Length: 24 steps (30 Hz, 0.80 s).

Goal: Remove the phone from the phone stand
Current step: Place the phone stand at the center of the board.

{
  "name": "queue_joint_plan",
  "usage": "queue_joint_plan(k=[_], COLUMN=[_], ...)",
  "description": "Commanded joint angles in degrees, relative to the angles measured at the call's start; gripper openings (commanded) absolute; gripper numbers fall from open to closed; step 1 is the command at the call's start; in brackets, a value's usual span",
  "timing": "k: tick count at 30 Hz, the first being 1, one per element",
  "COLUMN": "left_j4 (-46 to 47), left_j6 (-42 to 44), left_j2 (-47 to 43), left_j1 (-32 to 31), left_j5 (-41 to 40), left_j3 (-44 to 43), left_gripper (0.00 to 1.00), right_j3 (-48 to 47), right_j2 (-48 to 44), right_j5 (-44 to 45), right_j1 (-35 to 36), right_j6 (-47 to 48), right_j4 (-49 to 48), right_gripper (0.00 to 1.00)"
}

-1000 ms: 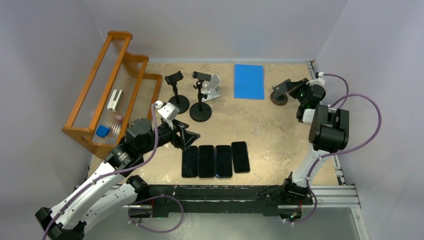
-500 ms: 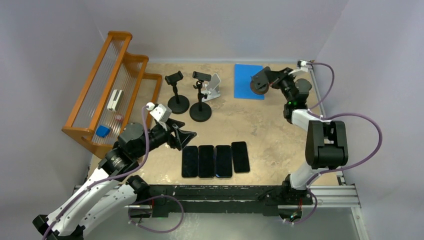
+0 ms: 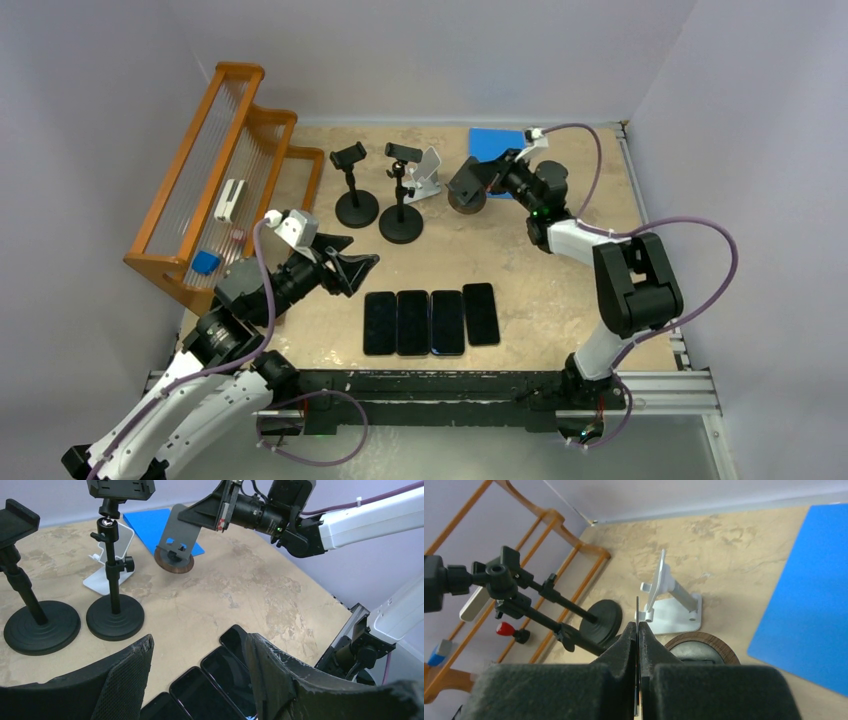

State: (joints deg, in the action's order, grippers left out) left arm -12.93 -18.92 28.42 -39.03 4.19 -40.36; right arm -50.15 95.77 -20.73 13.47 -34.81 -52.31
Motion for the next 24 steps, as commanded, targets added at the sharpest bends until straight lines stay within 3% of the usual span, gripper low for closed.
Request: queue_joint_plan(k=[1,24], left_j4=[1.59,1.54], left_j6=[-0.58,-0.42], left_j2=[0.64,2.21], left_j1=[0.26,0.27], left_j5=[-1.37,-1.37], left_j3=[0.33,0.26], left_gripper=[0.65,0.65], right_j3=[-4.03,-6.52], right_j2=[2.19,11.49], right_j5=[-1.02,-2.97], right_j1=[2.08,5.21], right_j6=[2.57,2.63], right_j4=[-1.58,-1.84], right_gripper=[0.00,0.00])
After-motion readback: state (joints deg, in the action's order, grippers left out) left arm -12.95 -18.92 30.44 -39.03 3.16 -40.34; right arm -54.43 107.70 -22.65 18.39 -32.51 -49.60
